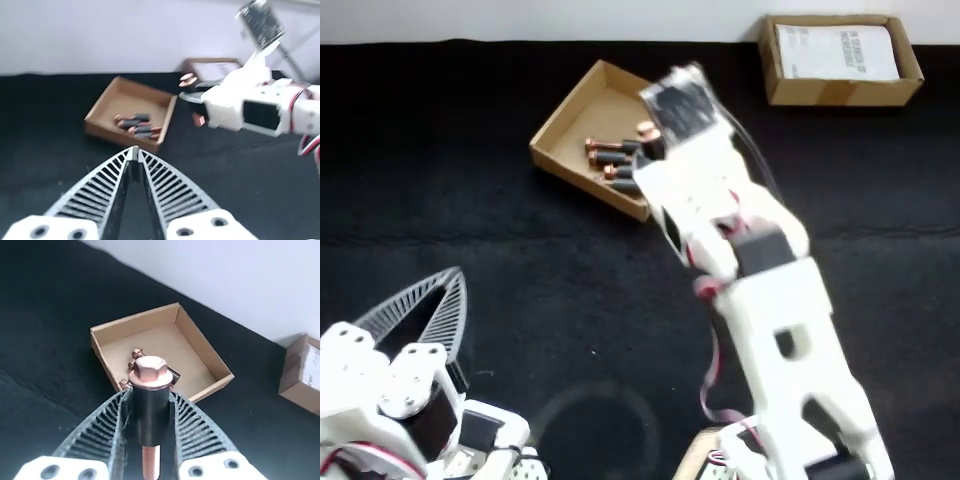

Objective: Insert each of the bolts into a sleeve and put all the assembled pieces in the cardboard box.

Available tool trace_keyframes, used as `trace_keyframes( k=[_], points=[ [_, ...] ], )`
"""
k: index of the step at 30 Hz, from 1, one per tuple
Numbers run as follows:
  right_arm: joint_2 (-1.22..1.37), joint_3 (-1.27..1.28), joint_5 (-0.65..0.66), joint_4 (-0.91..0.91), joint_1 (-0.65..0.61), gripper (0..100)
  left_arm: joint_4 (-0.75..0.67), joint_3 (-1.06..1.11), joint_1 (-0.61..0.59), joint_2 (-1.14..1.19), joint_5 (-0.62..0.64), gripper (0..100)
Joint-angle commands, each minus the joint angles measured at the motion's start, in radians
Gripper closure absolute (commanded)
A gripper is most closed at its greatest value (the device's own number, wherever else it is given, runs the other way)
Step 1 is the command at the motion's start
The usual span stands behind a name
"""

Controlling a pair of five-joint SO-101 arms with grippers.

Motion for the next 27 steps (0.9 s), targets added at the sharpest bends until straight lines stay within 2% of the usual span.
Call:
trace_keyframes(
  k=[1, 4, 11, 15, 20, 23, 27],
  points=[
    [0.2, -0.183, 0.077, -0.03, 0.01, 99.1, -0.02, 0.223, -0.131, -0.148, -0.006, 99],
    [0.364, -0.28, 0.164, -0.03, 0.01, 99.1, -0.071, 0.394, -0.251, -0.311, -0.011, 99],
    [0.771, -0.486, 0.425, -0.03, 0.01, 99.1, -0.264, 0.834, -0.464, -0.659, -0.193, 99],
    [0.992, -0.642, 0.546, -0.031, -0.001, 99.1, -0.304, 0.935, -0.608, -0.622, -0.189, 99],
    [1.218, -0.891, 0.66, -0.031, -0.018, 99.1, -0.407, 1.053, -0.714, -0.622, -0.195, 99],
    [1.317, -1.033, 0.74, -0.03, -0.025, 99.1, -0.453, 1.098, -0.739, -0.622, -0.195, 99],
    [1.395, -1.188, 0.747, 0.01, -0.042, 99.1, -0.468, 1.148, -0.74, -0.622, -0.193, 99]
  ],
)
